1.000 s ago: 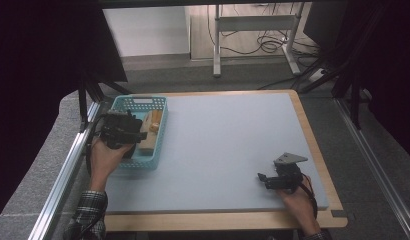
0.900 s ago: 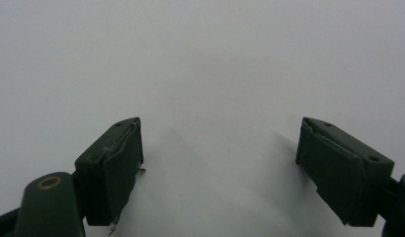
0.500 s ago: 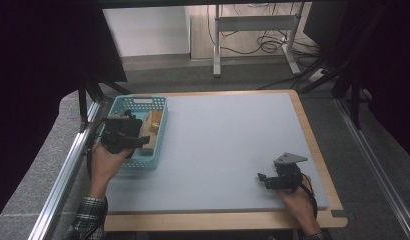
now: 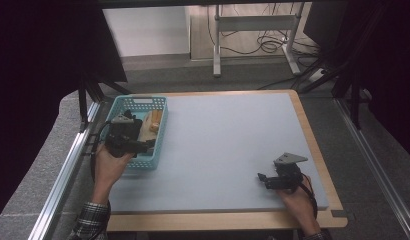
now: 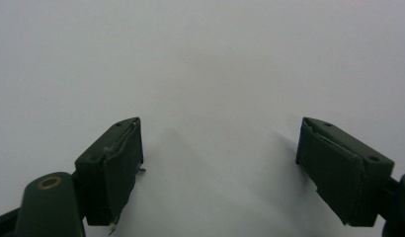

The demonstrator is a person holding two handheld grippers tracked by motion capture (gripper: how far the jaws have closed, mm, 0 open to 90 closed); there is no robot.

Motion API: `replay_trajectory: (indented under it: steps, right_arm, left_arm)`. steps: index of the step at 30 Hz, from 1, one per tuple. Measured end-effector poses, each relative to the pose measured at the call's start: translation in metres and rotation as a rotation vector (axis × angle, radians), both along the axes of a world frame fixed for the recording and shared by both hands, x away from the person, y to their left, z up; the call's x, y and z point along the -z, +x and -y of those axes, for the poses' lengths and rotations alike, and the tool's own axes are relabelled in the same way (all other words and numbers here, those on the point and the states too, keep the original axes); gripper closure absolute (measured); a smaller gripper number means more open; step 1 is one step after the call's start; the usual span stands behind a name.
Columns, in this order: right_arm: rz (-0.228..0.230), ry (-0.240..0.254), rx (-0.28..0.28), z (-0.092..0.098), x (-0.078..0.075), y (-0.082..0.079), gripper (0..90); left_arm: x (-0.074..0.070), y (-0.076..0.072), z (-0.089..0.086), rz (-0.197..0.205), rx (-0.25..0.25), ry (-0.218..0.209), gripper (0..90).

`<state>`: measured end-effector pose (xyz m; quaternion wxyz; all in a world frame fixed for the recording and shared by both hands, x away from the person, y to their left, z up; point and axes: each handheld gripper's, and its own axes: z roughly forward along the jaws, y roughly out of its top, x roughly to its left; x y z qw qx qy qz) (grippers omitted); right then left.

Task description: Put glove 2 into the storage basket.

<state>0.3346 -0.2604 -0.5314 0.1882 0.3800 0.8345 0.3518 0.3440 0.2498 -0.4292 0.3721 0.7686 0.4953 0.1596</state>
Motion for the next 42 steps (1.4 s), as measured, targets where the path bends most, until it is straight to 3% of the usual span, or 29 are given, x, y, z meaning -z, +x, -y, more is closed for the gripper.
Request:
replay_trajectory:
  steps: [21, 42]
  right_arm:
    - [0.001, 0.000, 0.001, 0.000, 0.000, 0.000, 17.7]
    - [0.000, 0.002, 0.001, 0.000, 0.000, 0.000, 17.7]
  left_arm:
    - [0.009, -0.010, 0.037, 0.056, 0.081, 0.034, 0.8]
    - [0.028, -0.009, 0.072, 0.070, 0.147, 0.013, 0.8]
